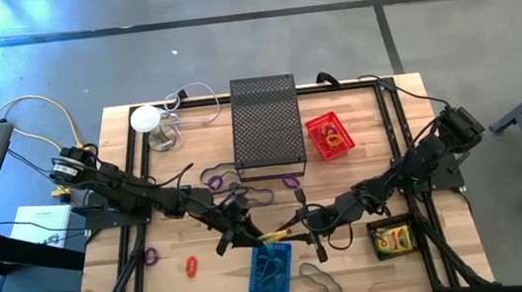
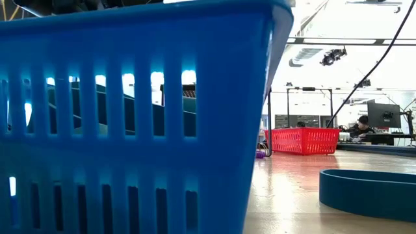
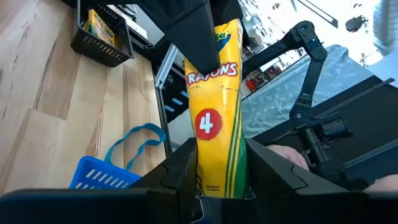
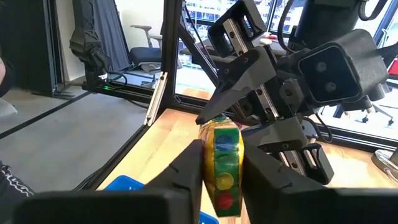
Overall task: Pick & Place Office Desk Supplies
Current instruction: Put the crayon box into the black bin
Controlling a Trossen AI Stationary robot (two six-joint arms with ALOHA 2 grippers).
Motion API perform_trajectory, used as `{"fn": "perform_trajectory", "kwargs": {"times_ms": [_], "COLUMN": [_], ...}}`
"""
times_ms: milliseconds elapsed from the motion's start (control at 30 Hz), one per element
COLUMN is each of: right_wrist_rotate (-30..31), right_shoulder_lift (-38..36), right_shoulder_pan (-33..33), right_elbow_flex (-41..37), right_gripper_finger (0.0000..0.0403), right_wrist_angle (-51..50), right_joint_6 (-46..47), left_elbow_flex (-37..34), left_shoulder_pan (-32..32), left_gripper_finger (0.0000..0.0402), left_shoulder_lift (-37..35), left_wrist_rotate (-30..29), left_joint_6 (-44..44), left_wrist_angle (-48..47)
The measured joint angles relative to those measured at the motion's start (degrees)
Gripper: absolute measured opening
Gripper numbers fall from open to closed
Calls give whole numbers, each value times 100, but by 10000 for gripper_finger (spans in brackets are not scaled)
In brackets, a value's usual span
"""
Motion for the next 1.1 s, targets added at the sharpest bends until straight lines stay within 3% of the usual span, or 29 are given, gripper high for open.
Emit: {"fn": "perform_trajectory", "kwargs": {"times_ms": [133, 333, 567, 833, 1100], "right_wrist_rotate": [1, 16, 125, 39, -219], "right_shoulder_lift": [0, 0, -9, -19, -608], "right_shoulder_pan": [1, 39, 241, 638, 1254], "right_elbow_flex": [0, 0, 7, 2, 0], "right_gripper_finger": [52, 70, 50, 56, 55], "right_wrist_angle": [-50, -123, -303, -1102, -2712], "right_joint_6": [-10, 4, 314, 1104, 2853], "left_elbow_flex": [0, 0, 0, 4, 4], "left_shoulder_pan": [-71, -422, -436, -410, -409], "left_gripper_finger": [116, 116, 116, 116, 116], "left_shoulder_lift": [0, -1, -28, -48, -48], "left_wrist_rotate": [-301, -1283, -1360, -1385, -1373], "left_joint_6": [284, 892, 1007, 1015, 1013], "left_wrist_angle": [-51, -33, 52, 188, 133]}}
